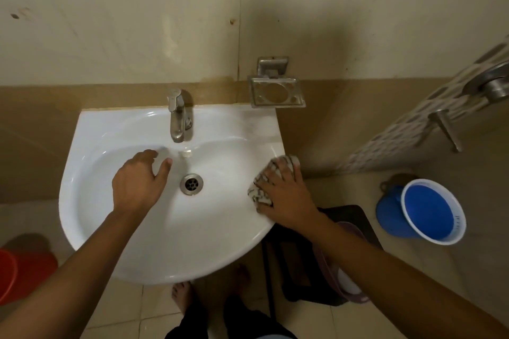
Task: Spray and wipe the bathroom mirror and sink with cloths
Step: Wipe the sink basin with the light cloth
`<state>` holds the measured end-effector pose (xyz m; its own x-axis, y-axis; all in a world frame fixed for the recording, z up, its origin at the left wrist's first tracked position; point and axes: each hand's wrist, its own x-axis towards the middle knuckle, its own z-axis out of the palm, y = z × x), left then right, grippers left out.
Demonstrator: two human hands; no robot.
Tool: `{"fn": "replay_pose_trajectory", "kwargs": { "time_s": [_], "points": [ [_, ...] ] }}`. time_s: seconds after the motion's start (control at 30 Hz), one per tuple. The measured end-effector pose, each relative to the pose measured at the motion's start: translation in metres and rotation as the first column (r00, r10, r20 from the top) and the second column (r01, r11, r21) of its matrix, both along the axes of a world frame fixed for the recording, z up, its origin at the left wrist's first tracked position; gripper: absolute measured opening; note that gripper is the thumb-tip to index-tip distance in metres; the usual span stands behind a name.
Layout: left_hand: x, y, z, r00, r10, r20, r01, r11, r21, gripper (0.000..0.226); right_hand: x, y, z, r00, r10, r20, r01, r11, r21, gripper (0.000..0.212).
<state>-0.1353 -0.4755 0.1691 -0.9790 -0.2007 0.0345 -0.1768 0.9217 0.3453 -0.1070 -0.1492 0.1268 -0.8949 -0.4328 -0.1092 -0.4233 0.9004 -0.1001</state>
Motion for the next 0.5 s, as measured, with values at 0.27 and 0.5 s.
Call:
{"fn": "replay_pose_trajectory", "kwargs": {
  "time_s": [0.27, 0.5],
  "points": [
    [0.052, -0.085, -0.024, 0.996, -0.063, 0.056, 0.072, 0.982, -0.175, 0.062, -0.013, -0.026, 0.012, 0.997, -0.026, 0.077, 0.016, 0.991, 0.135, 0.080],
    [0.084, -0.137, -0.035, 0.996, -0.062, 0.065, 0.071, 0.987, -0.141, 0.072, 0.081, -0.084, 0.024, 0.947, -0.256, 0.192, 0.258, 0.966, 0.013, 0.086]
  ]
}}
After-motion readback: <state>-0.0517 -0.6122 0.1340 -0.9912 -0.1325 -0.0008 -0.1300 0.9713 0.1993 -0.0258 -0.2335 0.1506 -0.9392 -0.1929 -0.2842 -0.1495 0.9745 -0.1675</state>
